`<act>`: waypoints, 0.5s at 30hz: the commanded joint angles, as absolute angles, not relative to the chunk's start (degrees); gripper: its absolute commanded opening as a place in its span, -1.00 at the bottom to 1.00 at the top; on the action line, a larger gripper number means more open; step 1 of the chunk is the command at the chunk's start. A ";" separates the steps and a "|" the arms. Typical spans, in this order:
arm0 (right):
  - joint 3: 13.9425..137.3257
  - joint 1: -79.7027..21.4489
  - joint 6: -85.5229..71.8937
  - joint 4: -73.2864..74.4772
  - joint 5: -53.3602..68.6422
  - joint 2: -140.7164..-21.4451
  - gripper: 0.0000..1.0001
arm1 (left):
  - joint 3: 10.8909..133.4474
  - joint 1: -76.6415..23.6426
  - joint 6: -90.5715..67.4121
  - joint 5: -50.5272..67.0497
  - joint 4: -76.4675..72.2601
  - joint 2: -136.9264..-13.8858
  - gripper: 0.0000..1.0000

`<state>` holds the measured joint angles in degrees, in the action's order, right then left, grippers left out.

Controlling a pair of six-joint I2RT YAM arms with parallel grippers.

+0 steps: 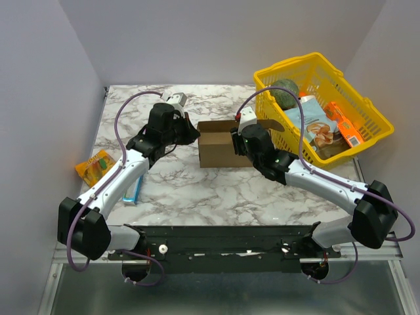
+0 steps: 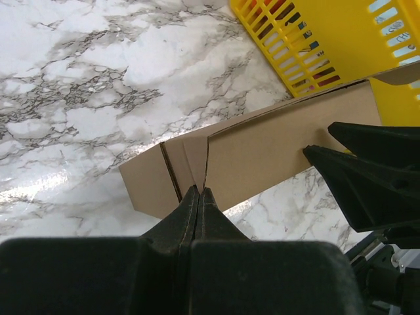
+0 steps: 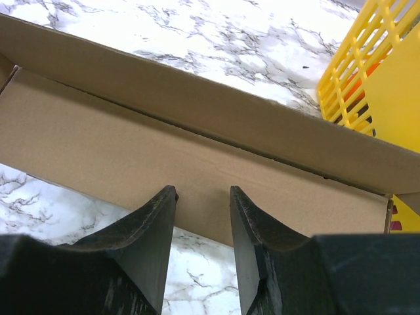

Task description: Fold the paper box

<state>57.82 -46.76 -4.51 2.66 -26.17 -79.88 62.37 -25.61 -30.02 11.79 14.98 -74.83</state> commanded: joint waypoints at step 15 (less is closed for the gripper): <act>55.37 -47.02 -5.01 12.13 -24.69 -82.97 -0.05 | 61.70 -26.02 -28.74 14.51 14.94 -75.76 -1.00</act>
<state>57.82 -46.74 -4.51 2.59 -26.48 -79.94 62.37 -25.43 -30.30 12.23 13.82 -75.50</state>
